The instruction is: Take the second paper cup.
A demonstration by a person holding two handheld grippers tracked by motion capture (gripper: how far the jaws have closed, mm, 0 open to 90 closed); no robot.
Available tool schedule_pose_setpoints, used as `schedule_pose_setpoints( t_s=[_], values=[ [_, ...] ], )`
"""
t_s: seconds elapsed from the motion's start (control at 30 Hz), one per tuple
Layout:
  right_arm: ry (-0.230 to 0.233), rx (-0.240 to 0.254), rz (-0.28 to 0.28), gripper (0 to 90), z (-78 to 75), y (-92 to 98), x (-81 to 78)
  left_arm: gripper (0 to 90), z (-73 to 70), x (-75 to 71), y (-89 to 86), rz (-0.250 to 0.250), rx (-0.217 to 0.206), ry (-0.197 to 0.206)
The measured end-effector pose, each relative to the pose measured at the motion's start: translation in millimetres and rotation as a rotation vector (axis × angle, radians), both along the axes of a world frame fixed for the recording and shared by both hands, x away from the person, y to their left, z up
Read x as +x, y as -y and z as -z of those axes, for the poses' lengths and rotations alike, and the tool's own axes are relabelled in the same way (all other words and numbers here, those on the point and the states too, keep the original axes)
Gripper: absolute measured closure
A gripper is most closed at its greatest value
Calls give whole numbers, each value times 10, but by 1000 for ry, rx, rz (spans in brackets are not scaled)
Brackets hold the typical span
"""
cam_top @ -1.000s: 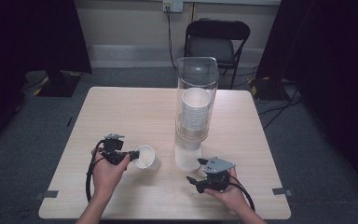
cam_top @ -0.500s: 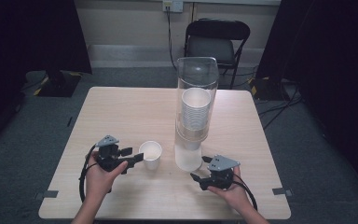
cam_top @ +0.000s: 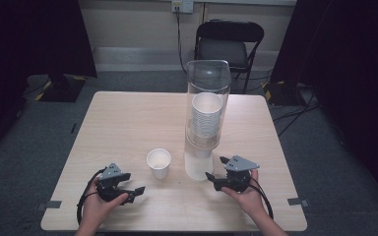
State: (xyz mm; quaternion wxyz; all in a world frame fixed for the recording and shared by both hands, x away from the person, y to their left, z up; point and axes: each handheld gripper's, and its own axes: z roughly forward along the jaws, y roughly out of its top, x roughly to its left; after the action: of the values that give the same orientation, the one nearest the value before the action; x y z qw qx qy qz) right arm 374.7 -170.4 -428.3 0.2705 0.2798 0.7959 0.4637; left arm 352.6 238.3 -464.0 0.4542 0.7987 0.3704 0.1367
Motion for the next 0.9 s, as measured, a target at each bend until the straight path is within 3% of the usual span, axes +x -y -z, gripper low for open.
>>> schedule_pose_setpoints(
  t_s=[0.13,0.2,0.23,0.37,0.53,0.77,0.9],
  values=[
    [37,34,21,210,-91,-33,65,168,78,8,28,-6,33,7],
    [32,62,13,208,-147,-80,97,163,81,12,43,-6,45,17],
    [57,59,17,208,-198,-146,114,169,80,9,50,-8,52,19],
    [58,95,12,204,-274,-225,156,168,82,-8,82,-8,88,34],
    [84,89,29,204,-321,-336,203,166,86,-35,135,6,164,68],
    [116,122,60,279,-374,-404,293,160,91,-39,144,7,166,67],
    [121,129,47,295,-355,-394,309,160,92,-40,145,7,166,68]
  ],
)
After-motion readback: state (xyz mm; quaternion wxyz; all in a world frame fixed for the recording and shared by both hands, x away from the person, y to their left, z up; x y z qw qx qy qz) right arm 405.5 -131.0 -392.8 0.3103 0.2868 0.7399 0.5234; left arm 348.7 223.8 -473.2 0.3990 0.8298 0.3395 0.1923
